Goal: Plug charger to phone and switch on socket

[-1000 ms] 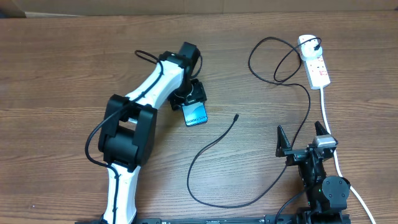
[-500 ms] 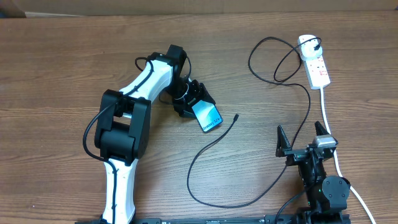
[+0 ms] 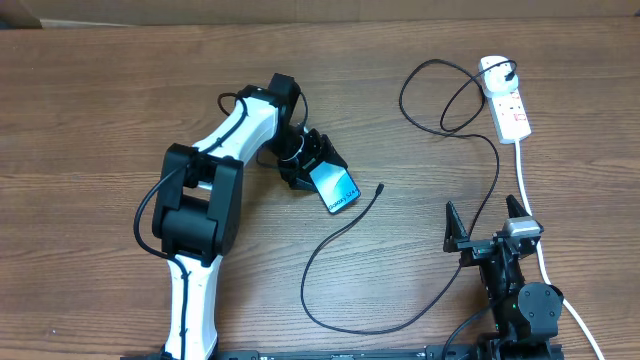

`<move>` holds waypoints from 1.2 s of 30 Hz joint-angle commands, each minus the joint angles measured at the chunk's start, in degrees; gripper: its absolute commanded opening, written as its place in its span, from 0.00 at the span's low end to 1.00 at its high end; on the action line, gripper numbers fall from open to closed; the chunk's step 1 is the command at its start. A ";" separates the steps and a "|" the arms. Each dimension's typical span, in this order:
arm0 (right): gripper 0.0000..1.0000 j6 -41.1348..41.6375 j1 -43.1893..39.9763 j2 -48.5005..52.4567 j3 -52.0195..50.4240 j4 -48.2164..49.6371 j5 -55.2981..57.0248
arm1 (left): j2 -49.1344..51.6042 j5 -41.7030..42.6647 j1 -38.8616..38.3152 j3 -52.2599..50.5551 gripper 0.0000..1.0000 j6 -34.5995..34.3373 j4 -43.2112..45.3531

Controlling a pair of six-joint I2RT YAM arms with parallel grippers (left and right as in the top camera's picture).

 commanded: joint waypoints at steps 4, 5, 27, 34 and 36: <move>1.00 -0.09 0.39 -0.46 -0.59 0.24 0.55 | 2.47 -22.47 -1.49 -1.51 0.69 -1.86 0.13; 1.00 -0.09 0.39 -0.46 -0.59 0.24 0.55 | 2.47 -24.04 -1.64 -1.51 0.69 -2.23 0.13; 1.00 -0.09 0.39 -0.46 -0.59 0.24 0.55 | 2.47 -49.33 -3.41 -1.51 0.91 -9.92 -3.19; 1.00 -0.09 0.39 -0.46 -0.59 0.24 0.55 | 2.49 -49.18 -3.41 -1.68 1.00 -9.94 -3.06; 1.00 -0.09 0.39 -0.46 -0.59 0.24 0.55 | 2.49 -49.09 -3.41 -1.73 1.00 -9.97 -2.80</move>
